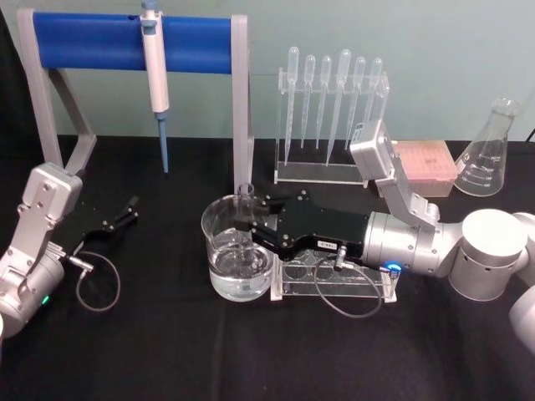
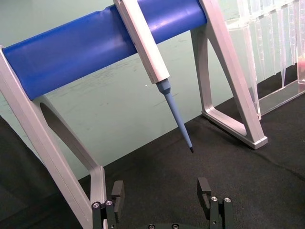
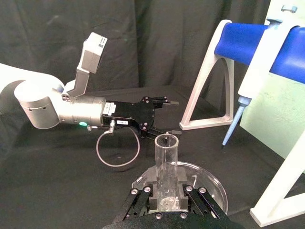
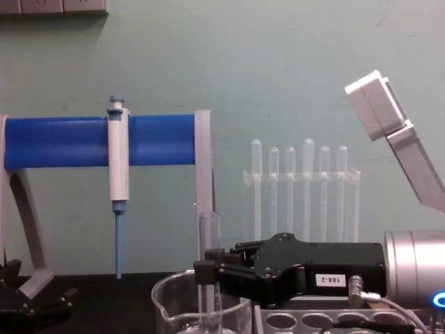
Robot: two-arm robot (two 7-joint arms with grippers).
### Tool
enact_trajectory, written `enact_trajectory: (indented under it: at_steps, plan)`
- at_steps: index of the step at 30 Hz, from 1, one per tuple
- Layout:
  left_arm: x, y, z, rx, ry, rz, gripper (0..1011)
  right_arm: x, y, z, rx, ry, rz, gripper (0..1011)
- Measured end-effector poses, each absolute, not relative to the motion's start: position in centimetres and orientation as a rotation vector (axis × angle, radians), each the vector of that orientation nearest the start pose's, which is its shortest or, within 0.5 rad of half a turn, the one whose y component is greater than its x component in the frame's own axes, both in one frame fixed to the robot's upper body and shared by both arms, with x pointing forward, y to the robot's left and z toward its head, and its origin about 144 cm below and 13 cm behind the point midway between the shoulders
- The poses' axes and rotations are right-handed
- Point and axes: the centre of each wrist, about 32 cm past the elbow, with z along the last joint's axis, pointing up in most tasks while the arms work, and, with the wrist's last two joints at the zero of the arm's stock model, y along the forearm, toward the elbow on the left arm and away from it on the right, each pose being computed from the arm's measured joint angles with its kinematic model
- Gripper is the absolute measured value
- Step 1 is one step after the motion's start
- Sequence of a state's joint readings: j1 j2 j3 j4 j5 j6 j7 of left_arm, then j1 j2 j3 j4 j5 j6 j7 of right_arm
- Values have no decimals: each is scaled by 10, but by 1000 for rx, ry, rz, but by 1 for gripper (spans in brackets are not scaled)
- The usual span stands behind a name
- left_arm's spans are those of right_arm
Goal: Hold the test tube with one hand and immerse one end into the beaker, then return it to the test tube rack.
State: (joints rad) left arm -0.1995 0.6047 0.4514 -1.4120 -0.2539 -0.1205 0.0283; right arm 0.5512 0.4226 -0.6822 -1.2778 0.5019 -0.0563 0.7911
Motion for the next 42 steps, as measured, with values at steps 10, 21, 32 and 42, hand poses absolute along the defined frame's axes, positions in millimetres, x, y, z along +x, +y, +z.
enact_trajectory:
  at_steps: [10, 21, 32, 42]
  plan:
    - [489, 310, 1140, 305, -285, 1248, 1000, 567, -208, 1197, -116, -92, -328, 233]
    - [489, 310, 1140, 305, -285, 1248, 1000, 566, -208, 1197, -116, -92, -327, 233]
    - [489, 310, 1140, 304, -285, 1248, 1000, 566, -208, 1197, -116, -93, -326, 233]
    - [489, 310, 1140, 305, -285, 1248, 1000, 566, -208, 1197, -115, -94, -326, 233]
